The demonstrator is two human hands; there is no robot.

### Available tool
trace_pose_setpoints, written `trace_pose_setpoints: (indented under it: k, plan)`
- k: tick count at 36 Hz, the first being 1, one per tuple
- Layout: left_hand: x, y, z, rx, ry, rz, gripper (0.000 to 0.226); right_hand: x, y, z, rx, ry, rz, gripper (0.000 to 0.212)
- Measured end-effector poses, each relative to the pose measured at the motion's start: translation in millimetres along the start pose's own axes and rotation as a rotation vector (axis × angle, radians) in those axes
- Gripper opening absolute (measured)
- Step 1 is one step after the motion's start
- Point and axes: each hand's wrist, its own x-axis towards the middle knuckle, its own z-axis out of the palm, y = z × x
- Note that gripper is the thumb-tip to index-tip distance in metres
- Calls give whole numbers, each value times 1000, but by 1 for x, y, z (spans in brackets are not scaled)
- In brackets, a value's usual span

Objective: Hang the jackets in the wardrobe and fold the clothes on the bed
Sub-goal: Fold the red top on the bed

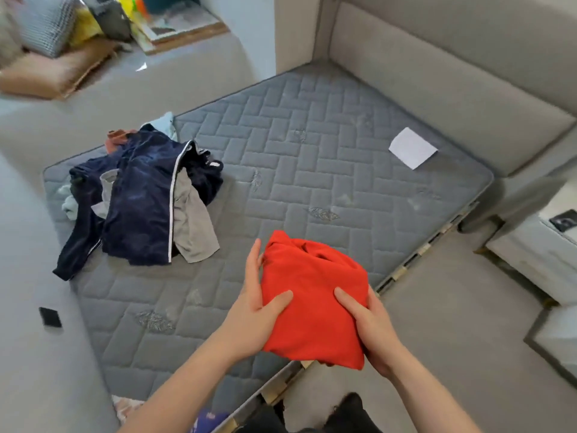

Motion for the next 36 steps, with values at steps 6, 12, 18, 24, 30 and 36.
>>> trace_pose_setpoints:
  k: [6, 12, 18, 24, 30, 36]
  plan:
    - [-1, 40, 63, 252, -155, 190, 68, -43, -18, -61, 41, 153, -78, 58]
    - [4, 71, 161, 269, -285, 207, 61, -95, -26, -156, 136, 320, -112, 48]
    - [-1, 98, 257, 259, -433, 244, 60, -149, -32, -241, 194, 468, -177, 39]
    - [-4, 123, 330, 245, -492, 304, 61, -173, -45, -306, 222, 564, -257, 31]
    - [13, 146, 376, 263, -529, 318, 60, -166, -56, -356, 248, 569, -308, 32]
    - [54, 171, 430, 263, -569, 320, 60, -139, -75, -410, 275, 588, -338, 31]
